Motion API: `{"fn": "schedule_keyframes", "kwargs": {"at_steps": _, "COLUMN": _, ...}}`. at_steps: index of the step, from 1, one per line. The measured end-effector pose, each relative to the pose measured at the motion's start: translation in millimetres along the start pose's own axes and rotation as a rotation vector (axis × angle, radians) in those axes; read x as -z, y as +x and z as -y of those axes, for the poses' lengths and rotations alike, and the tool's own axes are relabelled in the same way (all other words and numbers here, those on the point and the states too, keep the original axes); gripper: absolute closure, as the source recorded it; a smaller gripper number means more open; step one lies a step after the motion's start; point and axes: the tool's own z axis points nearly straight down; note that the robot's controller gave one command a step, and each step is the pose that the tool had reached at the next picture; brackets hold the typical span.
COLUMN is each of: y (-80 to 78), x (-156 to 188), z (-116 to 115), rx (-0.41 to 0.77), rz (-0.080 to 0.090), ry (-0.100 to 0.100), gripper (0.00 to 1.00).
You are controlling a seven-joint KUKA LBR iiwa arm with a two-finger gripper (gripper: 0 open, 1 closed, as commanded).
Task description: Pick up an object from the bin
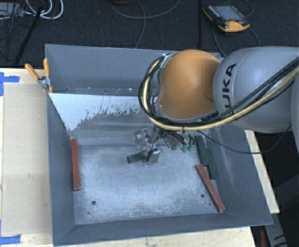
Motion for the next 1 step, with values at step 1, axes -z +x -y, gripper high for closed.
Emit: {"fn": "schedule_keyframes", "kwargs": {"at_steps": 1, "y": -8.7, "x": 42.9, "z": 3.5, "rx": 0.017, "rz": -0.002, "ry": 0.0, "gripper": 1.0}}
